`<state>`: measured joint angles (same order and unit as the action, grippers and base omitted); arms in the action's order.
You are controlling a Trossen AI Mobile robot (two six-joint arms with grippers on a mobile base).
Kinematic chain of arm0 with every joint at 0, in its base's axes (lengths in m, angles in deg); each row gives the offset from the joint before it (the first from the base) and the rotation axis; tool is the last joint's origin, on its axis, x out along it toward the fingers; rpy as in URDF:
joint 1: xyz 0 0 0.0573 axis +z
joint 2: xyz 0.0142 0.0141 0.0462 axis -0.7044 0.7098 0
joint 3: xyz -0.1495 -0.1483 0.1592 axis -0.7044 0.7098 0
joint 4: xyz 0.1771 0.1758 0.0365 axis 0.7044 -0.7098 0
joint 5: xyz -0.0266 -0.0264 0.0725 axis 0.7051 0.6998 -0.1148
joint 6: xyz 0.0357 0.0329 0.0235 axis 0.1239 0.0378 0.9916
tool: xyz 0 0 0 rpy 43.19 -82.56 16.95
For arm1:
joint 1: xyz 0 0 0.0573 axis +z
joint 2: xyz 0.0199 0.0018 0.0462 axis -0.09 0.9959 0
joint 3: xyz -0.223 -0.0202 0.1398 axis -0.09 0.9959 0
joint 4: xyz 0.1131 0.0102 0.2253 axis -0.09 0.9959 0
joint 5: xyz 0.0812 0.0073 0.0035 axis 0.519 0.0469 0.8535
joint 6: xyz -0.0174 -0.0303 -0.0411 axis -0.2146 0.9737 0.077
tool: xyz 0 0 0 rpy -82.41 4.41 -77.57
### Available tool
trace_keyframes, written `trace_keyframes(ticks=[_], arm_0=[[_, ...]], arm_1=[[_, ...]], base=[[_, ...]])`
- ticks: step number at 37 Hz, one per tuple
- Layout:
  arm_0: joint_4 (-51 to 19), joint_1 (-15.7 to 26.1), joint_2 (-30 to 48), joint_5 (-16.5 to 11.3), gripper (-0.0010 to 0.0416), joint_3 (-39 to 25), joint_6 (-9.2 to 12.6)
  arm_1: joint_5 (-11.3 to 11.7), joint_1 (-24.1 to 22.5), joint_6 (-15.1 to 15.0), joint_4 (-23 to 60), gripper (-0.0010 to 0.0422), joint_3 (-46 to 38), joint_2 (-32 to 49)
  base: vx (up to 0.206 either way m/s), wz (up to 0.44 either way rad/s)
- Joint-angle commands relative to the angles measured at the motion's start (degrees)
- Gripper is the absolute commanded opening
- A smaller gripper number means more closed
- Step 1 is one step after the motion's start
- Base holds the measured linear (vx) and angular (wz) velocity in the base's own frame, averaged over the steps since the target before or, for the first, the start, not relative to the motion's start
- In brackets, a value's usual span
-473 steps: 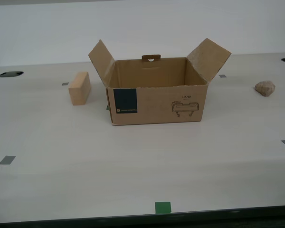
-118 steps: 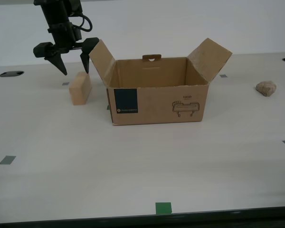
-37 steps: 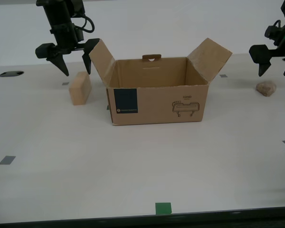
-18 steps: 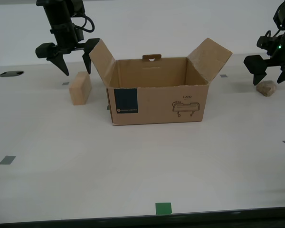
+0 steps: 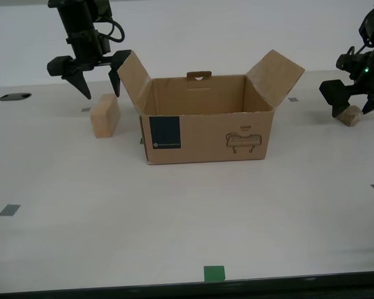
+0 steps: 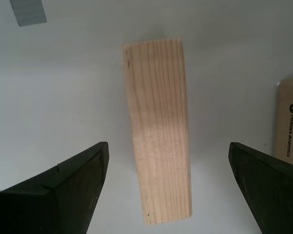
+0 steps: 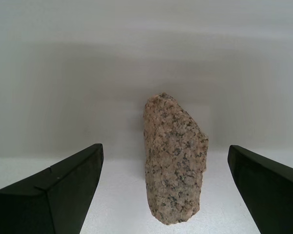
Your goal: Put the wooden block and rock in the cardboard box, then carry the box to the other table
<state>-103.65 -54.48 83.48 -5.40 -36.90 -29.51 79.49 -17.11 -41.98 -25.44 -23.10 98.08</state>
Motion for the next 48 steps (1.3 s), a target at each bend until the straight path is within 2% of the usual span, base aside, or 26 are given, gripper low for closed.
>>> trace_keyframes(ticks=[1,12,17,28,34,40,44,48], arm_0=[[0.07,0.0,0.0,-0.2,0.0354,-0.02,-0.2],[-0.94,0.11,0.0,-0.2,0.0355,0.0,-0.04],[-0.79,0.22,0.0,-0.2,0.0355,0.0,-0.04],[-0.61,0.44,0.0,-0.2,0.0354,0.0,-0.46],[-0.66,0.44,0.0,-0.22,0.0355,0.02,-0.94],[-1.11,0.48,0.0,-1.38,0.0355,0.02,-1.79],[-1.05,0.52,0.0,-1.42,0.0355,0.02,-3.02],[-0.83,0.52,0.0,-1.42,0.0354,0.02,-2.99]], arm_1=[[0.2,-0.07,0.02,-1.81,0.0334,1.75,0.02],[0.22,-0.07,0.83,-9.53,0.0334,8.09,0.02],[2.08,-0.15,0.81,-11.67,0.0334,7.96,0.98],[3.1,-0.39,0.76,-13.07,0.0334,9.35,0.98],[3.13,-0.66,0.85,-14.62,0.0334,11.85,0.98],[2.95,-0.87,-0.04,-17.84,0.0334,14.29,0.9],[2.51,-0.94,-0.28,-18.1,0.0334,14.71,0.9],[2.54,-0.94,-0.26,-18.1,0.0334,14.78,0.9]], base=[[0.0,0.0],[0.0,0.0],[0.0,0.0],[0.0,0.0],[0.0,0.0],[0.0,0.0],[0.0,0.0],[0.0,0.0]])
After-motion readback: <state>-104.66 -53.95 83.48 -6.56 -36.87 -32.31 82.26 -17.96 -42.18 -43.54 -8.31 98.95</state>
